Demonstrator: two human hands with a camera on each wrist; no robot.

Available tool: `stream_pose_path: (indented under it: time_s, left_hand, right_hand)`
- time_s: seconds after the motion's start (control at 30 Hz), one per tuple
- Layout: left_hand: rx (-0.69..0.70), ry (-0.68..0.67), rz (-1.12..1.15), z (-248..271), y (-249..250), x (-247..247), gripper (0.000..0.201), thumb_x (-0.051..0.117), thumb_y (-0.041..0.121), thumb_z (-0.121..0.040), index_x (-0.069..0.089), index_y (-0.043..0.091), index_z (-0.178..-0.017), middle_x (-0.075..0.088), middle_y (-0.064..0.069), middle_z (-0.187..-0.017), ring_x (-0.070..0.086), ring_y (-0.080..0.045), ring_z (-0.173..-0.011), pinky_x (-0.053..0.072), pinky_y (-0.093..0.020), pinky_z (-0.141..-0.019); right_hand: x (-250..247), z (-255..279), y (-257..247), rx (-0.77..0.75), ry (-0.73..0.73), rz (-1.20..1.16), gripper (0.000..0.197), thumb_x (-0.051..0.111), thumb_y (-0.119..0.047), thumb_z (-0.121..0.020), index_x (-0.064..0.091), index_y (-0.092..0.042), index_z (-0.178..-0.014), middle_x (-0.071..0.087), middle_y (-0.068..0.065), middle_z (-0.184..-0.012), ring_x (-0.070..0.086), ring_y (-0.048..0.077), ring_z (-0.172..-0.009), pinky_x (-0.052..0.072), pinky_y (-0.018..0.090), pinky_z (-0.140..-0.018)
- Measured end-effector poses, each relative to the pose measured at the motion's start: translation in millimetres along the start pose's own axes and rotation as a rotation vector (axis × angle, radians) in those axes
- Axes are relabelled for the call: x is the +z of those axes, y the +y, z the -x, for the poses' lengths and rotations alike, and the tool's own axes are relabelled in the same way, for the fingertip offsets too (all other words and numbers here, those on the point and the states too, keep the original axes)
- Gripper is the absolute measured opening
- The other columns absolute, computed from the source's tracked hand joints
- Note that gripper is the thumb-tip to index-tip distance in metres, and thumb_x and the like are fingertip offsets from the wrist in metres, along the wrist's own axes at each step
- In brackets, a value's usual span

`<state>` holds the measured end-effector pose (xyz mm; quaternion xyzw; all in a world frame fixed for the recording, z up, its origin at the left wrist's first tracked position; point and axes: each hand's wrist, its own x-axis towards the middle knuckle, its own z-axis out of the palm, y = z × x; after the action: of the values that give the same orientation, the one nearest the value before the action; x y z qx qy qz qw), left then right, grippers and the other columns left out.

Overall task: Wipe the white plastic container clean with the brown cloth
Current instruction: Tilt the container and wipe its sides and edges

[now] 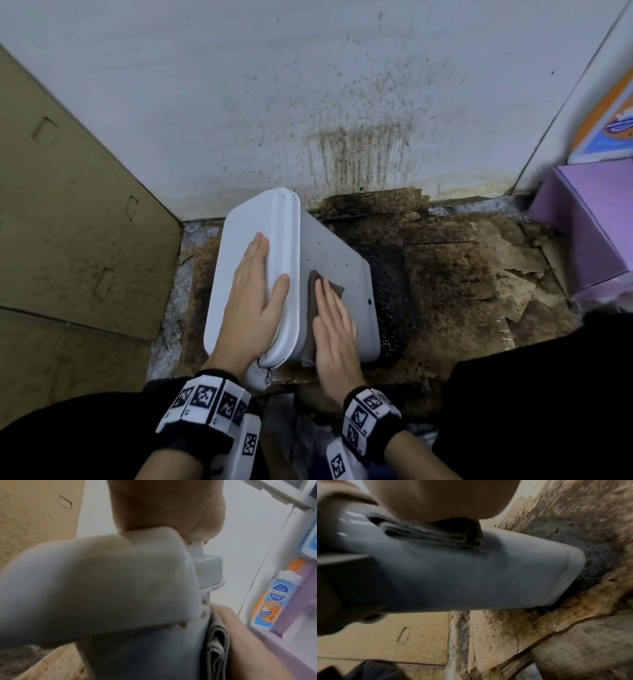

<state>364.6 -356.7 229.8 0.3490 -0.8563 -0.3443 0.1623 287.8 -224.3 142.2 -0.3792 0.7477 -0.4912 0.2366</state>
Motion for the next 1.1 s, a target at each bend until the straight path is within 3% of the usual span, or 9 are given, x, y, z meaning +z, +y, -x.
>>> stream_pose_path:
  time_s: [0.17, 0.3, 0.43, 0.63, 0.87, 1.0, 1.1]
  left_hand:
    - [0.013, -0.003, -0.049, -2.8, 4.1, 2.5, 0.076, 0.028, 0.060, -0.099, 0.007, 0.025, -0.164, 0.002, 0.012, -0.171, 0.000, 0.001, -0.156, 0.006, -0.034, -0.129]
    - [0.026, -0.020, -0.074, -1.8, 0.6, 0.1, 0.072, 0.030, 0.050, -0.102, 0.004, 0.023, -0.164, -0.001, 0.011, -0.171, -0.004, 0.003, -0.155, 0.004, -0.035, -0.129]
    - [0.022, -0.019, -0.068, -1.4, -3.7, -3.4, 0.076, 0.026, 0.056, -0.098, 0.003, 0.024, -0.163, -0.001, 0.011, -0.171, -0.005, 0.005, -0.154, 0.004, -0.035, -0.129]
    - [0.046, -0.034, -0.056, 0.1, 1.5, -1.2, 0.075, 0.027, 0.057, -0.100, 0.003, 0.026, -0.164, -0.002, 0.014, -0.171, -0.006, 0.005, -0.154, 0.004, -0.036, -0.129]
    - [0.033, -0.024, -0.012, 2.7, -4.0, -8.6, 0.069, 0.036, 0.049, -0.103, 0.003, 0.035, -0.161, 0.001, 0.019, -0.170, -0.001, 0.003, -0.155, 0.009, -0.038, -0.129]
    - [-0.001, -0.024, 0.023, 3.9, -8.9, -14.6, 0.069, 0.040, 0.047, -0.103, 0.004, 0.039, -0.161, 0.000, 0.027, -0.168, 0.001, 0.003, -0.155, 0.011, -0.040, -0.128]
    - [-0.014, -0.028, 0.022, 3.1, -7.5, -15.7, 0.070, 0.041, 0.048, -0.102, 0.005, 0.041, -0.161, 0.001, 0.030, -0.167, 0.003, 0.004, -0.155, 0.013, -0.041, -0.128]
  right_hand:
    - [4.8, -5.3, 9.7, -0.041, 0.019, -0.048, 0.054, 0.010, -0.039, -0.107, 0.008, -0.035, -0.160, 0.003, -0.022, -0.168, 0.001, 0.004, -0.156, 0.000, 0.040, -0.128]
    - [3.0, -20.4, 1.4, -0.049, -0.029, -0.071, 0.053, 0.014, -0.034, -0.108, 0.006, -0.033, -0.161, -0.001, -0.022, -0.168, -0.003, 0.001, -0.155, 0.001, 0.040, -0.128]
    - [-5.6, -56.4, -12.3, -0.099, -0.158, -0.067, 0.054, 0.016, -0.032, -0.110, -0.003, -0.029, -0.161, -0.012, -0.017, -0.168, -0.012, 0.001, -0.154, -0.002, 0.042, -0.128]
    - [-20.0, -113.3, -6.6, -0.137, -0.269, -0.009, 0.061, 0.010, -0.049, -0.107, -0.015, -0.031, -0.159, -0.022, -0.011, -0.167, -0.021, 0.004, -0.153, -0.003, 0.048, -0.128]
    - [-23.9, -125.7, 35.4, -0.090, -0.279, 0.040, 0.057, 0.015, -0.036, -0.111, -0.018, -0.034, -0.157, -0.028, -0.013, -0.165, -0.022, -0.002, -0.151, -0.007, 0.031, -0.125]
    - [-29.2, -126.3, 83.4, 0.076, -0.305, 0.114, 0.055, 0.016, -0.024, -0.112, -0.020, -0.027, -0.154, -0.030, -0.013, -0.160, -0.024, 0.005, -0.152, -0.008, 0.033, -0.127]
    - [-38.7, -126.4, 105.9, 0.240, -0.339, 0.074, 0.054, 0.016, -0.019, -0.112, -0.017, -0.019, -0.155, -0.028, -0.008, -0.160, -0.024, 0.009, -0.151, -0.013, 0.021, -0.119]
